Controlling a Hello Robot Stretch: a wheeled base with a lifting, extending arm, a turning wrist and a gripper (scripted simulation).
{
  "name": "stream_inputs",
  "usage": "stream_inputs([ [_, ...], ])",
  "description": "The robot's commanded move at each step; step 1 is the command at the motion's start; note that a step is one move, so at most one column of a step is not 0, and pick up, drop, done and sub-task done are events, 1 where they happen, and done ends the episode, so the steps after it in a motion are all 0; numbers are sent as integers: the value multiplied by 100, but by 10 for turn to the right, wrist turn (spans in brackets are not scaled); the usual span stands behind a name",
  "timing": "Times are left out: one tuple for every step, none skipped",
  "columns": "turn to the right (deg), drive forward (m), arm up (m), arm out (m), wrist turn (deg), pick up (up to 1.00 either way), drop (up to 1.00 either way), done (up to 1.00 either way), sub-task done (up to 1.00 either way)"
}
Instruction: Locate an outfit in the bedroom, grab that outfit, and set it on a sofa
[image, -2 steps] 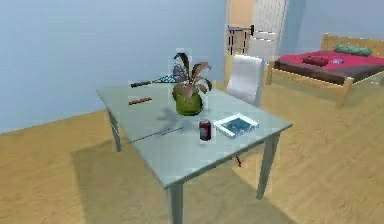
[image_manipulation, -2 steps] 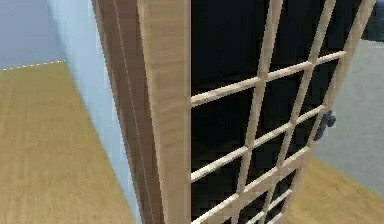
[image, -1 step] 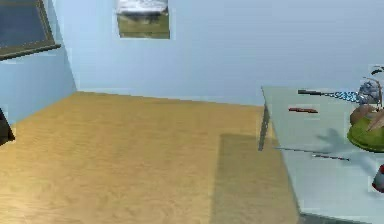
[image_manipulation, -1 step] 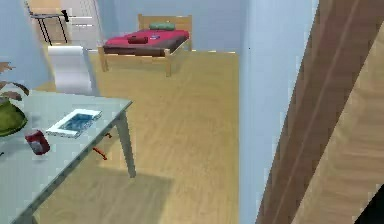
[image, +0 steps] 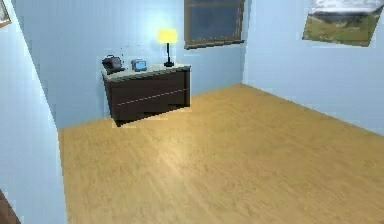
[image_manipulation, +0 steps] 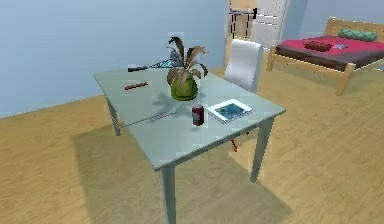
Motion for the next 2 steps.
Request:
stream_inputs([
  [-60,0,0,0,0,0,0,0,0],
  [0,40,0,0,0,0,0,0,0],
])
